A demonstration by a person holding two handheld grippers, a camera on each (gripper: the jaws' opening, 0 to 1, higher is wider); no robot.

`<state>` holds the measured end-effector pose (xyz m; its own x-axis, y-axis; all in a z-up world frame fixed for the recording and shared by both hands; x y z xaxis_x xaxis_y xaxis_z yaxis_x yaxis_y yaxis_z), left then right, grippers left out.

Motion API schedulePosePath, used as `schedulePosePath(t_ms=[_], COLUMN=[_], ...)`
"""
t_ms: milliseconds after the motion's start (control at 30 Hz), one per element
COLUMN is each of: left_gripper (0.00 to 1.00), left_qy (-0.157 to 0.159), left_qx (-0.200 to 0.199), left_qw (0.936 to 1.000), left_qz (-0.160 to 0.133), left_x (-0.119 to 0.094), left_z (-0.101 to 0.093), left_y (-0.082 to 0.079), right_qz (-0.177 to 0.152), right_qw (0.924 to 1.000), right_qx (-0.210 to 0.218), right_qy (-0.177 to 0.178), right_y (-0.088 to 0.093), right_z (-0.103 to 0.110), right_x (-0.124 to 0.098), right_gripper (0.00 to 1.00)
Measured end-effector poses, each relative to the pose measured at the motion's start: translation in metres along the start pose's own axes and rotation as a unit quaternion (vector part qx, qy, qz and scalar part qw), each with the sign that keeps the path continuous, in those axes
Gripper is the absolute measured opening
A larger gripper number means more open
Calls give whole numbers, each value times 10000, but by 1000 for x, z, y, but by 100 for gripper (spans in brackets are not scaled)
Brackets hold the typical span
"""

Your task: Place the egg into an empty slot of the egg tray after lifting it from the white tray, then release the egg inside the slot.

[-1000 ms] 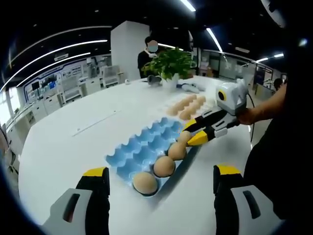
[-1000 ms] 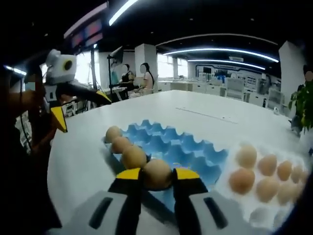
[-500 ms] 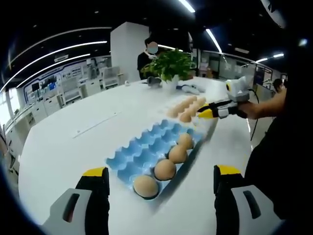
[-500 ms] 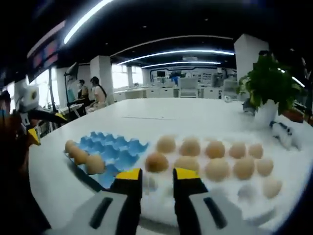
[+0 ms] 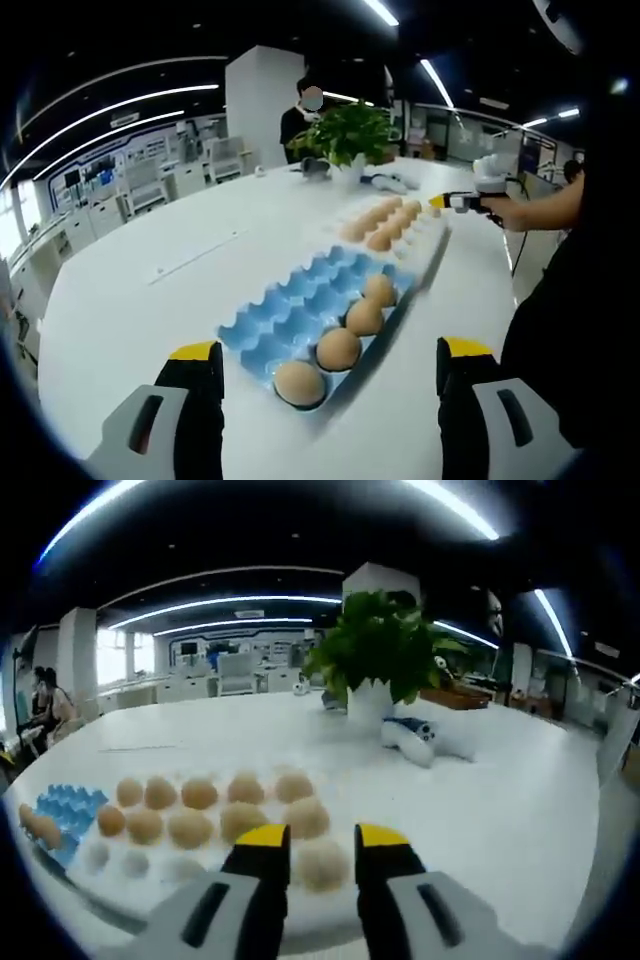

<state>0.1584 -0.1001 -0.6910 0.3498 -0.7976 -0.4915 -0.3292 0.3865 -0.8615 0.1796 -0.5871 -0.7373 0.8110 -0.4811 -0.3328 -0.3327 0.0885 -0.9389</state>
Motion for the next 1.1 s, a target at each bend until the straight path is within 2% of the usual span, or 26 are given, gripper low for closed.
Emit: schedulePosePath(t_ms=[33, 67, 100, 133, 200, 233, 267, 300, 333, 367, 400, 500, 700, 867, 1000, 1100], left_gripper=[89, 89, 89, 89, 89, 89, 89, 89, 88, 88, 88, 89, 89, 90, 90, 92], left_qy=[6, 7, 6, 9, 16, 16, 20, 20, 12, 6, 2, -10, -34, -38, -19, -38], left_qx=[-2, 0, 3, 6, 17, 12, 7, 4, 6, 3, -4, -33, -49, -59, -70, -126], left_qw=[10000, 10000, 10000, 10000, 10000, 10000, 10000, 10000, 10000, 10000, 10000, 10000, 10000, 10000, 10000, 9999], left_qz=[-3, 3, 6, 13, 23, 23, 20, 27, 36, 40, 37, 29, 39, 71, 67, 67], left_x=[0, 1, 1, 1, 1, 1, 1, 2, 1, 1, 1, 0, -2, -1, 0, 1], left_z=[0, 0, 0, 0, 0, 0, 0, 0, 0, 0, 0, 0, 1, 1, 1, 1], left_y=[0, 0, 0, -1, -1, -1, -1, -1, 0, 0, 0, 1, 3, 4, 4, 5], right_qz=[12, 142, 186, 38, 81, 152, 358, 346, -62, 174, 224, 237, 80, -20, -82, -187], right_qw=[10000, 9997, 9996, 9997, 9996, 9993, 9984, 9966, 9979, 9986, 9988, 9985, 9991, 9986, 9964, 9941], right_qx=[2, 53, 68, 63, -66, -85, -73, -681, -524, -340, -200, -277, -76, 38, 182, 63], right_qy=[-24, -202, -192, -225, -269, -326, -438, -325, -382, -368, -392, -420, -405, -528, -825, -1063], right_y=[1, 6, 7, 5, 7, 10, 17, 21, 11, 18, 19, 15, 2, -9, -16, -22], right_z=[0, 5, 6, 9, 13, 16, 20, 16, 21, 20, 20, 22, 20, 26, 41, 55], right_x=[1, 3, 3, 5, 7, 7, 8, 9, 10, 7, 6, 2, -6, -18, -28, -37], right_gripper=[25, 25, 26, 25, 25, 25, 27, 27, 27, 27, 26, 26, 25, 25, 25, 25])
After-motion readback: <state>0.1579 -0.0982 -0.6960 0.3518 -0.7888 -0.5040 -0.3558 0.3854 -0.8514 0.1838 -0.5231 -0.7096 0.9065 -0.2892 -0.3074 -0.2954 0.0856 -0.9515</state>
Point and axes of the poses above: the point that each gripper's makers call its tool centre point, and the gripper's own axes: x roughly forward along the fingers, z roughly to its left, y roughly out of its underside, the point moved 4 cm from there along -x, roughly backward along the fingers, and after that the axes turned 14 degrees about y, right-handed, at the moved point
